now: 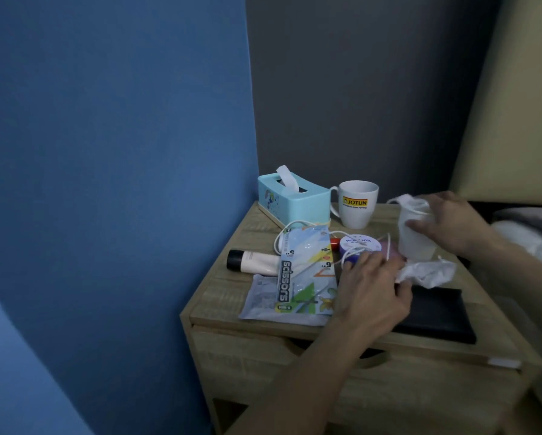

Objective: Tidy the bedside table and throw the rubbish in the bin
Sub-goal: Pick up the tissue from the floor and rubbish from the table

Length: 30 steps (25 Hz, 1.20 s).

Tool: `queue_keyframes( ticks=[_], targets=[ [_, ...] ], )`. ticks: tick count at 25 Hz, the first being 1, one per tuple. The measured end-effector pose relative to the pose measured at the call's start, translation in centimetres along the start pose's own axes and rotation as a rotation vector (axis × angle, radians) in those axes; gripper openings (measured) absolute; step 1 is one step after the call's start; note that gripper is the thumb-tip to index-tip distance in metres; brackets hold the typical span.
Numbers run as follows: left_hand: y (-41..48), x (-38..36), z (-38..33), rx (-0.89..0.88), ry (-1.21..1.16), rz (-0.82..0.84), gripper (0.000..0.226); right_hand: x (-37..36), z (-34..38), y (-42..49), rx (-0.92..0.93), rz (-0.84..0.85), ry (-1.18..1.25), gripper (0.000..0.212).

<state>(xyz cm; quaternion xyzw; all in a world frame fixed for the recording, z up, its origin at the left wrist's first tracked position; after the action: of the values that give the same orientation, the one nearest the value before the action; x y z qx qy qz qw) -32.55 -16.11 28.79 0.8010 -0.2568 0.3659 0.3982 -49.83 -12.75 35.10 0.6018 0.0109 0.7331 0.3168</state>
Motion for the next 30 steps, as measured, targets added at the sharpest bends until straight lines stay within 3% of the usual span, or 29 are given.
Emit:
queue_keyframes(
  ticks=[6,12,15,23,30],
  targets=[
    [-0.2,-1.1,0.1,-0.015,0.107,-0.083,0.036,-0.3,-0.5,-0.1,-0.061,0.005,0.003,0.061],
    [-0.3,-0.8,0.0,-0.004,0.114,-0.049,0.037,0.5,-0.7,-0.6,-0.124,-0.016,-0.062,0.066],
    [-0.2,-0.6,0.0,0.0,0.131,-0.032,0.037,0.0,-0.4,-0.8,-0.136,0.06,-0.108,0.067],
    [0.0,-0.7,0.1,0.008,0.119,-0.001,0.038,0.2,-0.9,-1.0,-0.077,0.096,-0.043,0.084],
    [0.2,4.1,-0.9,0.108,0.06,0.073,0.043,4.5,2.4,-3.5,-0.037,0.179,-0.023,0.079]
  ],
)
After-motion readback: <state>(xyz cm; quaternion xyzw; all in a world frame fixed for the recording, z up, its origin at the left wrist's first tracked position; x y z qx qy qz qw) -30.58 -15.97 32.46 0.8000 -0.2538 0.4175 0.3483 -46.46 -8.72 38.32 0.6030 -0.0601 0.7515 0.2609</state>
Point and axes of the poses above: each hand's wrist, its own y-axis towards the middle knuckle, its own x-axis out of the back of the hand, z = x × y, the point moved 1 cm from there along y, towards the middle knuckle, and after that the axes turned 8 degrees about x, right-handed, at the moved point
